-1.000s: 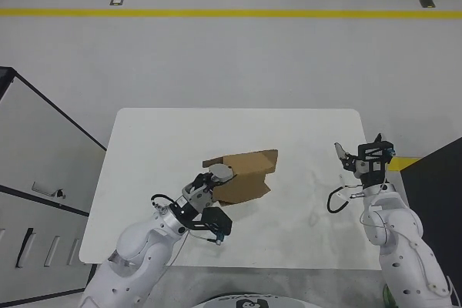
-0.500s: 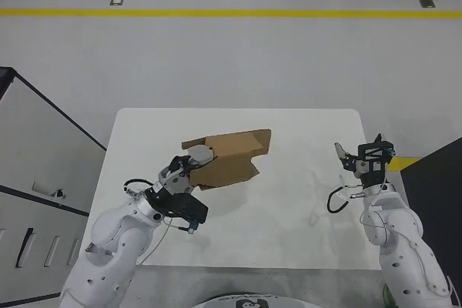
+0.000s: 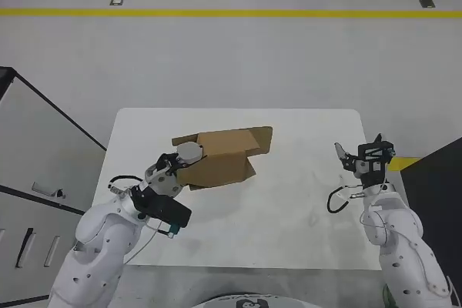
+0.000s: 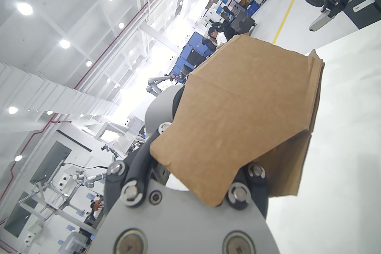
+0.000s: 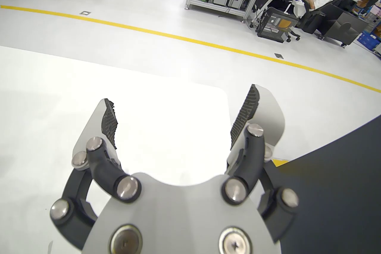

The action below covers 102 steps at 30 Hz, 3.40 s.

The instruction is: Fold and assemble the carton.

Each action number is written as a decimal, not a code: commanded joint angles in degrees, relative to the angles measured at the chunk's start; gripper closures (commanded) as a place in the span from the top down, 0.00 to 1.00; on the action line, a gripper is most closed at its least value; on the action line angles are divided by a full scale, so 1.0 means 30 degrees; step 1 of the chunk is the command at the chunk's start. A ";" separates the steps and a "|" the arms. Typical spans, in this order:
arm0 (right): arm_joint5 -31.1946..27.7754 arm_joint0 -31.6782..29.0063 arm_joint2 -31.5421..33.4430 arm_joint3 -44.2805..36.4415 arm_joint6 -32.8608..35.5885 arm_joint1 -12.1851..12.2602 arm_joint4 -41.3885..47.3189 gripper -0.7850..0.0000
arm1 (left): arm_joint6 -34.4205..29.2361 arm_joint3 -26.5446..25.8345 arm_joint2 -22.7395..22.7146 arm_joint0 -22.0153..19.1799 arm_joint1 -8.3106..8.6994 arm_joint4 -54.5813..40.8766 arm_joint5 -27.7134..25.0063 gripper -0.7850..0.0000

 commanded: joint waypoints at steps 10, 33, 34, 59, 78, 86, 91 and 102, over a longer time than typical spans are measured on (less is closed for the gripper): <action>0.0000 0.0000 0.0000 0.0000 0.0000 0.0000 0.0000 1.00 | -0.2143 -0.0354 -0.1623 0.0326 0.0145 -0.5761 -0.4908 0.00; 0.0000 0.0000 0.0000 0.0000 0.0000 0.0000 0.0000 1.00 | -0.8095 -0.0968 -0.1778 0.1029 -0.0068 -1.4115 -0.5816 0.00; 0.0000 0.0000 0.0000 0.0000 0.0000 0.0000 0.0000 1.00 | -0.8095 -0.0968 -0.1778 0.1029 -0.0068 -1.4115 -0.5816 0.00; 0.0000 0.0000 0.0000 0.0000 0.0000 0.0000 0.0000 1.00 | -1.7857 -0.1812 -0.2251 0.0922 -0.0204 -2.5076 -0.2827 0.00; 0.0000 0.0000 0.0000 0.0000 0.0000 0.0000 0.0000 1.00 | -1.2040 -0.2291 -0.1782 0.0663 -0.0062 -1.6393 -0.4145 0.00; 0.0000 0.0000 0.0000 0.0000 0.0000 0.0000 0.0000 1.00 | -1.2040 -0.2291 -0.1782 0.0663 -0.0062 -1.6393 -0.4145 0.00; 0.0000 0.0000 0.0000 0.0000 0.0000 0.0000 0.0000 1.00 | -1.2304 -0.2423 -0.1274 0.0378 -0.0032 -1.5242 -0.4496 0.00; 0.0000 0.0000 0.0000 0.0000 0.0000 0.0000 0.0000 1.00 | -1.2810 -0.0789 0.3382 -0.2143 -0.0333 -1.0713 -0.2821 0.00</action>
